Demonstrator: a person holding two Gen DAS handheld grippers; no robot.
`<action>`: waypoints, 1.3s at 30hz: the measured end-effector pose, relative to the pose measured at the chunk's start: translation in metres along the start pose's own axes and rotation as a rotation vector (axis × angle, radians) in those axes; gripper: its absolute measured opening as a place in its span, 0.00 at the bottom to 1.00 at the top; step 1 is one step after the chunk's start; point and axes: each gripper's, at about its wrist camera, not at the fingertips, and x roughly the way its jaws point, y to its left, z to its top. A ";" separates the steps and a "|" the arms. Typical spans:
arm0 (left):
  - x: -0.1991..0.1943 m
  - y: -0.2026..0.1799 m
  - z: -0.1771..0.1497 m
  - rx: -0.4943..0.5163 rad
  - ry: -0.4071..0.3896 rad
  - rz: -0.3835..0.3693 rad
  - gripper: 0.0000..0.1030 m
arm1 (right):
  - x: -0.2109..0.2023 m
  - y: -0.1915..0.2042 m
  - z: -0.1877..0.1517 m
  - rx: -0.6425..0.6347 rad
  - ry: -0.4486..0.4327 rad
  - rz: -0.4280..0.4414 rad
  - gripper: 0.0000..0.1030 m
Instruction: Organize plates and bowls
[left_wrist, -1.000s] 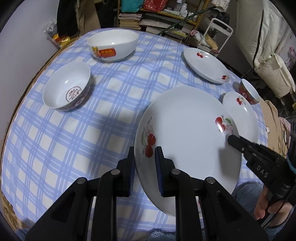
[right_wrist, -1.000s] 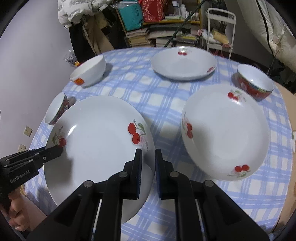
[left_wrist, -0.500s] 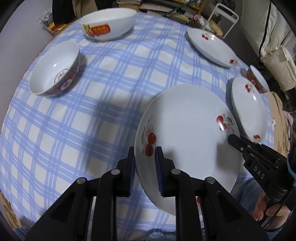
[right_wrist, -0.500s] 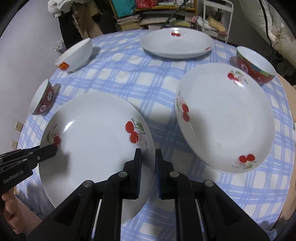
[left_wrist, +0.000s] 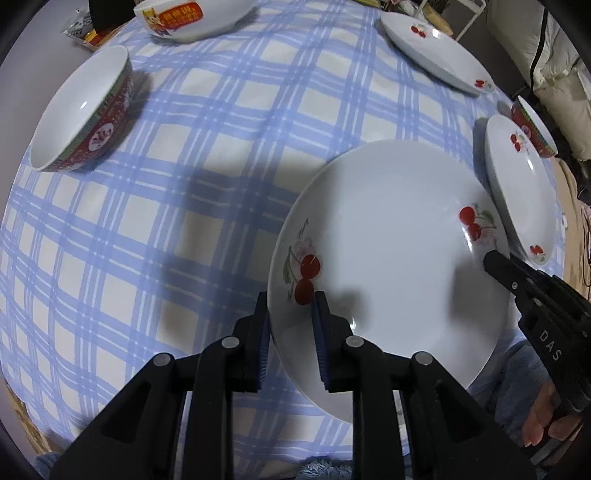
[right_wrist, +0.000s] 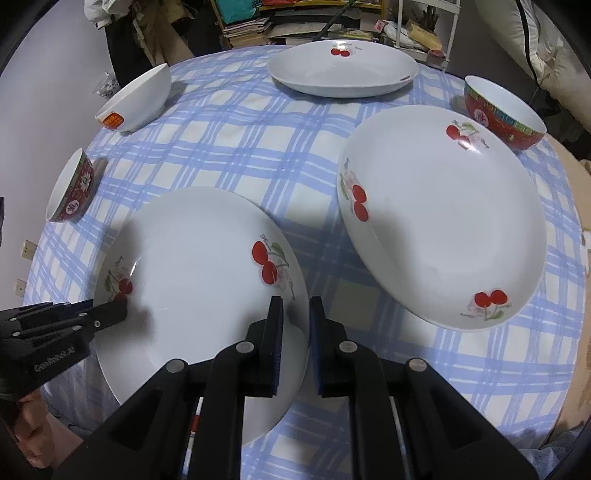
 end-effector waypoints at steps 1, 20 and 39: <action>0.001 0.001 0.000 -0.002 0.002 0.000 0.21 | 0.001 0.001 0.000 -0.004 0.002 -0.003 0.14; -0.064 -0.052 0.004 0.116 -0.223 0.114 0.29 | -0.063 -0.052 0.036 0.125 -0.130 -0.013 0.32; -0.059 -0.154 0.077 0.315 -0.289 0.113 0.75 | -0.089 -0.176 0.056 0.336 -0.201 -0.117 0.94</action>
